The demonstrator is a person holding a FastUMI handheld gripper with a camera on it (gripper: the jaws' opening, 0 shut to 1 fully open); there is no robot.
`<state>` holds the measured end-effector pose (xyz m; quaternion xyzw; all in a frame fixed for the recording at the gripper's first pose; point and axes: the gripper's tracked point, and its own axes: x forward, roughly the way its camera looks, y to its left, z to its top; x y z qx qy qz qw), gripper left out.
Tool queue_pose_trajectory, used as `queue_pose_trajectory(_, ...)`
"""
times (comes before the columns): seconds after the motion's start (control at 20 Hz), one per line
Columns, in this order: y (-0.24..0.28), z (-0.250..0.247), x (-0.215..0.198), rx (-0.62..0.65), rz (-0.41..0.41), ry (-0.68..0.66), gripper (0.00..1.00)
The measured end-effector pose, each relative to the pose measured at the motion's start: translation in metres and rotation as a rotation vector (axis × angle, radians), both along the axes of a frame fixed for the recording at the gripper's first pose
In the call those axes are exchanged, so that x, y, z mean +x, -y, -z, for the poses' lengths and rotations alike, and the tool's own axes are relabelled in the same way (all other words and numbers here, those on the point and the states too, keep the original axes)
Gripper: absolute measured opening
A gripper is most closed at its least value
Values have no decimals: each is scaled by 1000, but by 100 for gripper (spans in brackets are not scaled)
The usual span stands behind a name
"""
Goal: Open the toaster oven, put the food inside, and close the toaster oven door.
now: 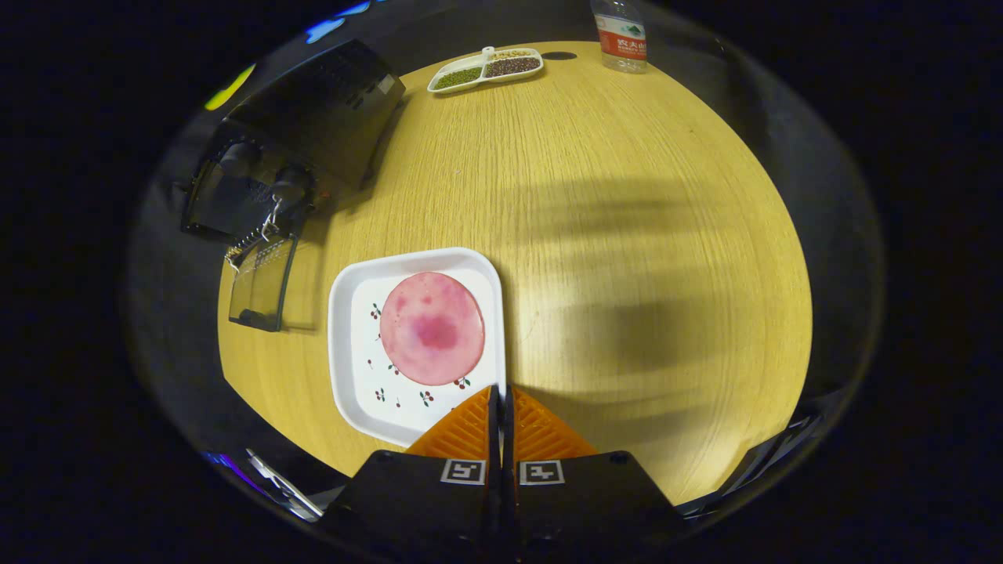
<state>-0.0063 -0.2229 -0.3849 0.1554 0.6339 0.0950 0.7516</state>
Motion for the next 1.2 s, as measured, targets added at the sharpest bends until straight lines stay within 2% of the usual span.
queue_pose_trajectory(0.7, -65, -76, -27, 299, 334, 102, 2)
queue_pose_trajectory(0.9, -92, -94, -45, 353, 381, 128, 2)
queue_pose_trajectory(1.1, -134, -112, -63, 456, 464, 111, 2)
queue_pose_trajectory(1.2, -154, -121, -68, 478, 476, 120, 2)
